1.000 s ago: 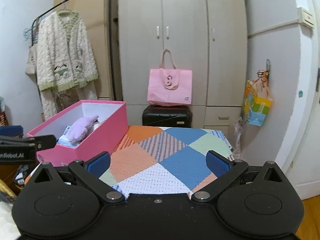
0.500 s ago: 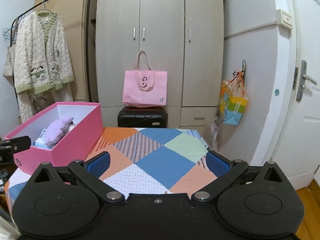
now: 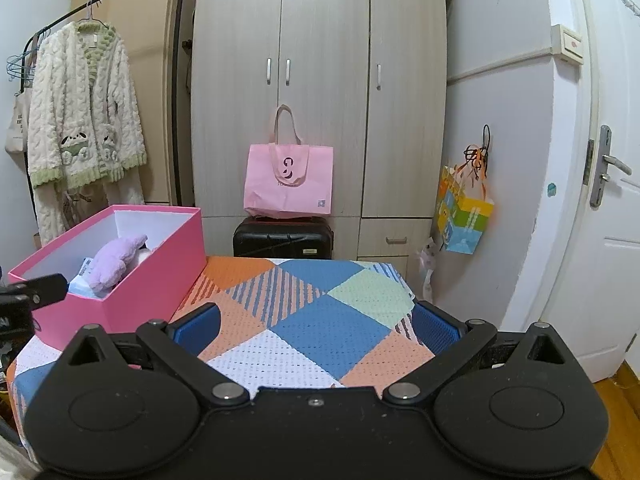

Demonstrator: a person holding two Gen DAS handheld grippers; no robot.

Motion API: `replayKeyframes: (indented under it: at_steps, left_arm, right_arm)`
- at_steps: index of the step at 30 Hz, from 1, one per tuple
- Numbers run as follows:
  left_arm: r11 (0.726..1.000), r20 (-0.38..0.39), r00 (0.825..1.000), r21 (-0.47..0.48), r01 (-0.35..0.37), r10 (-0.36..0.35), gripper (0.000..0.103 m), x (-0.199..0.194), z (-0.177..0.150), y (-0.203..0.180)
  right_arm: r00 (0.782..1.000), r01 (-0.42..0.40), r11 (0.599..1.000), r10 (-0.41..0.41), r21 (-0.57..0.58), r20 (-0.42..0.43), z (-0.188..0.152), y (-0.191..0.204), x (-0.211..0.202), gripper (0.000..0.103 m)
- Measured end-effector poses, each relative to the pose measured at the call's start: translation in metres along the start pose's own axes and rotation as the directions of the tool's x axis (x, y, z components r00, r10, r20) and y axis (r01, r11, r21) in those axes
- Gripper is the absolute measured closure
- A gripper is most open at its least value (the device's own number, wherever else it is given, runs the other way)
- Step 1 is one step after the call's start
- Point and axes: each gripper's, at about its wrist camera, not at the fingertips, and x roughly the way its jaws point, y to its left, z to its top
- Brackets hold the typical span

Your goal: Organize soft objects

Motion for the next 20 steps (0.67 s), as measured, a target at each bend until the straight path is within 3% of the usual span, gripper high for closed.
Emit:
replayKeyframes:
  at_steps: [20]
  left_arm:
    - [1.0, 0.019, 0.999, -0.003, -0.029, 0.029, 0.0, -0.0052, 0.0012, -0.002]
  right_arm:
    - [1.0, 0.0, 1.0, 0.0, 0.013, -0.009, -0.0032, -0.004, 0.0027, 0.0]
